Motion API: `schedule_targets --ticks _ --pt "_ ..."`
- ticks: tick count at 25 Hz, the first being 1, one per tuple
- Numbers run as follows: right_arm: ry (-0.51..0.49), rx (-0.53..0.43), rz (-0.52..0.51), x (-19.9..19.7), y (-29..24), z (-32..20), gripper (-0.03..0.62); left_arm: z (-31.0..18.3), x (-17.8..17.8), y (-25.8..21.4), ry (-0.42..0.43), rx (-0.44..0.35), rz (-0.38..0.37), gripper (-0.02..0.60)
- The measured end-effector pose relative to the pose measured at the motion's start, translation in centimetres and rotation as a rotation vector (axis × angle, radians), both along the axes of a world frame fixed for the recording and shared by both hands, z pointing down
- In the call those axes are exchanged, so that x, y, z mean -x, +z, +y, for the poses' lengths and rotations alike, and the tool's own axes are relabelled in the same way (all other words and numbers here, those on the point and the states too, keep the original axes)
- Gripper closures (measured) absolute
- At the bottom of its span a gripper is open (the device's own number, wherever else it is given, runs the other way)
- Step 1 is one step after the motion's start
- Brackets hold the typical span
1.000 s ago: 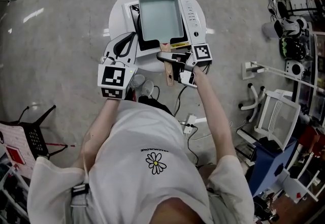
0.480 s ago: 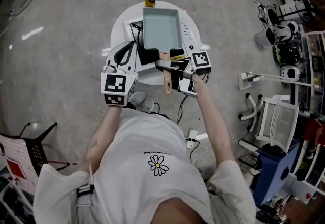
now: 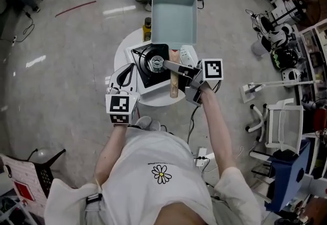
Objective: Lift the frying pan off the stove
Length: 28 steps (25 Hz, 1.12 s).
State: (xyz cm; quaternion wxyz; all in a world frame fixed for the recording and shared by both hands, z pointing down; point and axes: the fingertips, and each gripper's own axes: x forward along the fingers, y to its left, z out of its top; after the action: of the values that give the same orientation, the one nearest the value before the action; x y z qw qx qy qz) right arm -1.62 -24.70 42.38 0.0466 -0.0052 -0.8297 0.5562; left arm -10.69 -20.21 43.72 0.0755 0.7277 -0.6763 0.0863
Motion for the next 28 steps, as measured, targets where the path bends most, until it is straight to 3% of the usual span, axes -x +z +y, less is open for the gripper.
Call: schedule_targets --ticks 5,10,15,20,28 --pt "0.028 -0.205 -0.103 0.1 -5.0 -0.1 0.503 -0.2 0.3 0.1 0.007 -0.003 -0.008 0.583" --pt "0.012 -0.41 -0.115 0.2 -6.8 1.3 0.503 -0.6 -0.3 -0.2 0.021 -0.011 -0.008 0.583" --pt "0.015 -0.537 -0.129 0.2 -6.4 4.1 0.503 -0.6 -1.5 -0.7 0.052 -0.018 -0.017 0.583" --pt "0.026 -0.592 -0.139 0.2 -6.4 6.5 0.504 -0.5 -1.5 -1.2 0.059 -0.027 -0.011 0.583" --pt "0.019 -0.575 -0.169 0.8 -6.6 9.1 0.505 -0.2 -0.1 -1.1 0.019 -0.033 -0.01 0.583"
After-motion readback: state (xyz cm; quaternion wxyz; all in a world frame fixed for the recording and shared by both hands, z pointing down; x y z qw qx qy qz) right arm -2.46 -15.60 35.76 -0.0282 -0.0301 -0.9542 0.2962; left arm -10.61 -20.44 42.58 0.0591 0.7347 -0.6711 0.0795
